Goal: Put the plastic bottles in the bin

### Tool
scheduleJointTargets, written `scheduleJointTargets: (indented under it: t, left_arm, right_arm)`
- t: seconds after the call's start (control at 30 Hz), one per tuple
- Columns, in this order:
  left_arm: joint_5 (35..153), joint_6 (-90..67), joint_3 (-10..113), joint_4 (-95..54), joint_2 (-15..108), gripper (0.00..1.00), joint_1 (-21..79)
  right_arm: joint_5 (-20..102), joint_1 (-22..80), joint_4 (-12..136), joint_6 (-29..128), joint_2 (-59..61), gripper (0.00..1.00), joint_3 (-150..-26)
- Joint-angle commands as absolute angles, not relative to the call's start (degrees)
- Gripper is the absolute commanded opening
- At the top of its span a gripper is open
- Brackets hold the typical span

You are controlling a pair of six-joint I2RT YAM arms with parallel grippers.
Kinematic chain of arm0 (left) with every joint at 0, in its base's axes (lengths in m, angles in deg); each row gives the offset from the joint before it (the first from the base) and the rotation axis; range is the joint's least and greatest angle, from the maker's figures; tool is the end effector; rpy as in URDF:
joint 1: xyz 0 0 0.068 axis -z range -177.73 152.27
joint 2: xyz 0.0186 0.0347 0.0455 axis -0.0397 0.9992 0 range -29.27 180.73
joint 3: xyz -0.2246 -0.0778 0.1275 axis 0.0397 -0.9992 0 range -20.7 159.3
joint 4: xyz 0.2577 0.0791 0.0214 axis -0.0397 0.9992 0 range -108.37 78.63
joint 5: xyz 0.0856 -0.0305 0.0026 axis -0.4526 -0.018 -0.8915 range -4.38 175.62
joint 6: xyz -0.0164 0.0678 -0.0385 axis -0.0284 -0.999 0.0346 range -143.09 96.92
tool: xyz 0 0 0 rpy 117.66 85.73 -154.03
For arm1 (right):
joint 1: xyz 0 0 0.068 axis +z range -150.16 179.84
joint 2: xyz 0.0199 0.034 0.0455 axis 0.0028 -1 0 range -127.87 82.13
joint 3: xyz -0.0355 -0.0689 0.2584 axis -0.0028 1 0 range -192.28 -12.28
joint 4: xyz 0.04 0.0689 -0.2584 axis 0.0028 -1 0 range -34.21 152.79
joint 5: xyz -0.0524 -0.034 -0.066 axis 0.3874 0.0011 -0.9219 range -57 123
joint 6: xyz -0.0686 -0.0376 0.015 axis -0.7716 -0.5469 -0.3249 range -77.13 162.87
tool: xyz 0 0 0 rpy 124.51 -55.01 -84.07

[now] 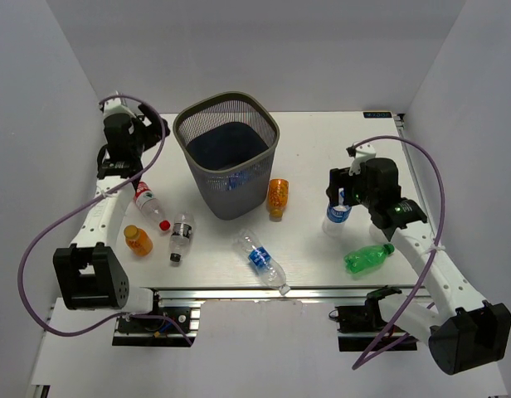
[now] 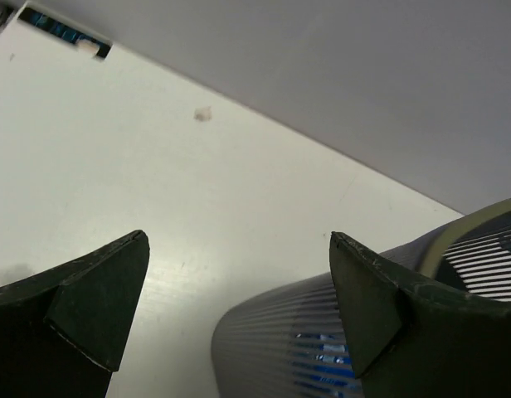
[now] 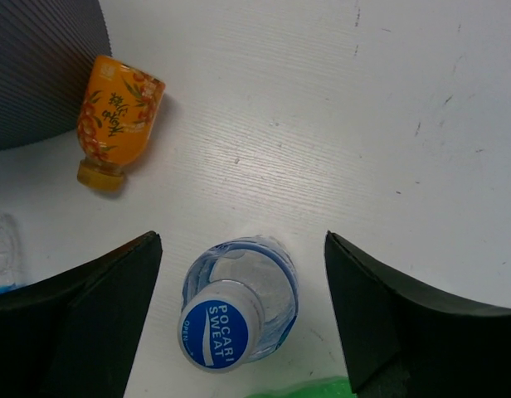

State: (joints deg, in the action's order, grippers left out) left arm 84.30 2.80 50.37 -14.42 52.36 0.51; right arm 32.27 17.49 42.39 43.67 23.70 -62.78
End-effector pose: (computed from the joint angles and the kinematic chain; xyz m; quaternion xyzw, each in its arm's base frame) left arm 0.3810 0.0134 0.3481 -0.1958 0.7661 -0.1189 0.6005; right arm 0.2569 0.0809 0.2924 -0.1226 0.8499 0.0768 0.5068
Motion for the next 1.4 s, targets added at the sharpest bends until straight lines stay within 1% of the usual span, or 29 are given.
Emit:
scheduleJointTargets:
  t: [0.0, 0.03, 0.07, 0.1, 0.13, 0.17, 0.23, 0.27, 0.33, 0.37, 0.4, 0.47, 0.53, 0.63, 0.67, 0.73, 0.77, 0.87, 0.97, 1.13, 1.2, 1.23, 1.3, 1.33, 1.37]
  left_arm:
    - [78.8, 7.0, 46.7, -16.7, 45.0, 0.98, 0.1]
    - [78.2, 7.2, 45.6, -16.8, 44.3, 0.98, 0.0]
    - [77.9, 7.3, 43.3, -17.0, 43.5, 0.98, 0.0]
    - [78.1, 7.2, 42.2, -17.3, 42.9, 0.98, 0.0]
    - [78.4, 7.0, 41.4, -17.9, 41.3, 0.98, -0.1]
    - [78.8, 6.5, 40.3, -17.9, 40.6, 0.98, -0.1]
    - [78.0, 6.5, 38.8, -17.9, 39.0, 0.98, -0.1]
    - [76.8, 6.4, 38.7, -17.5, 38.8, 0.98, -0.1]
    - [75.9, 6.5, 38.5, -16.2, 38.7, 0.98, -0.1]
    - [75.7, 6.6, 38.6, -15.7, 38.9, 0.98, -0.1]
    - [75.7, 6.8, 38.8, -15.0, 39.2, 0.98, -0.1]
    - [75.5, 7.7, 39.4, -13.5, 40.5, 0.98, -0.1]
    - [74.6, 8.5, 40.2, -11.3, 41.2, 0.98, -0.2]
    - [73.0, 9.3, 39.4, -10.9, 41.5, 0.98, -0.4]
    - [73.0, 9.5, 39.2, -10.7, 41.3, 0.98, -0.5]
    - [72.9, 10.6, 38.8, -10.1, 41.3, 0.98, -0.5]
    - [72.6, 11.0, 38.7, -9.8, 41.4, 0.98, -0.5]
    - [69.8, 13.4, 38.6, -7.9, 42.4, 0.98, -0.6]
    - [69.9, 14.4, 38.4, -6.5, 43.8, 0.98, -0.8]
    - [69.7, 15.2, 39.2, -4.5, 45.6, 0.98, -1.2]
    - [69.8, 15.5, 39.2, -4.1, 45.7, 0.98, -1.2]
    - [69.7, 15.9, 39.2, -4.0, 45.7, 0.98, -1.3]
    - [68.8, 16.6, 39.4, -3.0, 45.9, 0.98, -1.5]
    - [68.7, 16.9, 39.5, -2.7, 46.1, 0.98, -1.6]
    - [69.0, 16.9, 39.8, -2.1, 46.6, 0.98, -1.6]
  right_arm:
    - [30.9, 17.6, 47.7, 45.3, 25.0, 0.8, -61.7]
    - [31.7, 17.6, 48.4, 45.3, 25.3, 0.74, -61.5]
    - [32.4, 17.6, 48.6, 45.3, 25.4, 0.64, -61.3]
    - [32.5, 17.6, 48.8, 45.5, 25.7, 0.59, -61.0]
    - [32.5, 17.7, 48.9, 45.4, 26.0, 0.52, -60.9]
    - [32.5, 17.6, 49.1, 45.4, 26.1, 0.38, -61.0]
    - [32.5, 17.6, 49.4, 45.9, 26.4, 0.29, -61.2]
    - [32.5, 17.6, 49.4, 45.9, 26.5, 0.22, -61.6]
    - [32.5, 17.6, 49.6, 46.1, 26.7, 0.19, -63.6]
    - [31.3, 17.6, 48.7, 45.8, 26.5, 0.15, -64.8]
    - [30.5, 17.6, 48.4, 45.5, 26.5, 0.13, -66.5]
    - [29.4, 17.6, 48.3, 44.5, 26.2, 0.11, -72.4]
    - [31.1, 17.6, 50.1, 43.5, 25.9, 0.1, -78.5]
    - [41.1, 17.6, 54.2, 41.4, 24.3, 0.09, -84.9]
    - [47.8, 17.6, 55.0, 40.1, 22.5, 0.09, -89.2]
    - [53.6, 17.6, 58.0, 39.6, 19.9, 0.08, -93.6]
    - [58.1, 17.7, 59.0, 40.8, 16.9, 0.07, -98.3]
    - [67.1, 18.7, 64.9, 42.5, 11.4, 0.07, -104.6]
    - [70.8, 22.3, 69.1, 43.8, 6.6, 0.09, -107.0]
    - [71.1, 30.4, 64.8, 39.2, -1.4, 0.11, -113.9]
    - [69.0, 32.8, 59.8, 38.0, -5.0, 0.13, -115.8]
    - [67.6, 33.5, 58.1, 36.3, -6.2, 0.24, -117.8]
    - [65.1, 34.9, 54.5, 35.7, -8.6, 0.51, -119.4]
    - [63.9, 35.1, 53.4, 35.1, -9.2, 0.77, -120.8]
    - [61.9, 35.3, 52.5, 34.9, -10.0, 0.89, -121.4]
